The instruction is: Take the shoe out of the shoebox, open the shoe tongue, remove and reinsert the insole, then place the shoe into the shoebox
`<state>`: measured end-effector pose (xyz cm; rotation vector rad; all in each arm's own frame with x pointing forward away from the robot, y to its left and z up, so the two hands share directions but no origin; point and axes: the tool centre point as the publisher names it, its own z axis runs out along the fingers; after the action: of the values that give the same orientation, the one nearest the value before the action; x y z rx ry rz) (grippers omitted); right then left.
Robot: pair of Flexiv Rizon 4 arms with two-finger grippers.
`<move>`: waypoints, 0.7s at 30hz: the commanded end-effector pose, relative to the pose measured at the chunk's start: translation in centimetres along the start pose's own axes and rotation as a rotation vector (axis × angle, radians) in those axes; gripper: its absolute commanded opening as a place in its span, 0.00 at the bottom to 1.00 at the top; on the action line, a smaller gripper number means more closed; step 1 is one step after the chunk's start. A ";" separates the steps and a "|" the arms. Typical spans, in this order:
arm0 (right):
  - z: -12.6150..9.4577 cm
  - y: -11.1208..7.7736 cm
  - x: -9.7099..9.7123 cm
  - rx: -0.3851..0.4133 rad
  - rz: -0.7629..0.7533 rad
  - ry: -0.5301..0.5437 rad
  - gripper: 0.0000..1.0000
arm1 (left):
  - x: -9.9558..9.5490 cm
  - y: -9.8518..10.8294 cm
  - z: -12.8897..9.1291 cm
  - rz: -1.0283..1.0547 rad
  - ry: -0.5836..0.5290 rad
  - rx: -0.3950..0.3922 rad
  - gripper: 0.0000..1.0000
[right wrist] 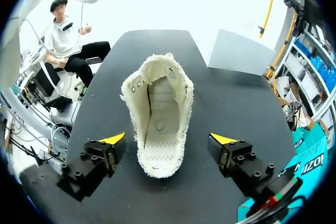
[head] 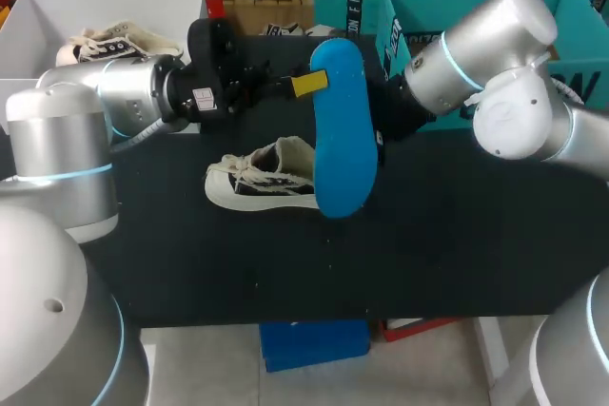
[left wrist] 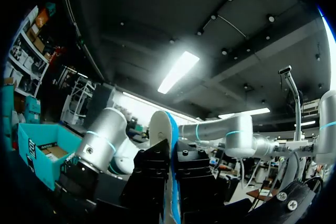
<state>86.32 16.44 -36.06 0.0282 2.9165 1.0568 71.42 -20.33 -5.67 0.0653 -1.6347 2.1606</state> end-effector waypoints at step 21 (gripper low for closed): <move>2.4 -3.2 0.3 -0.261 0.060 -0.024 1.00 | 0.0 0.1 0.1 0.001 -0.003 0.000 0.00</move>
<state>86.05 15.50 -39.43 0.1169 2.7731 1.3841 71.42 -20.34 -5.67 0.0652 -1.6347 2.1606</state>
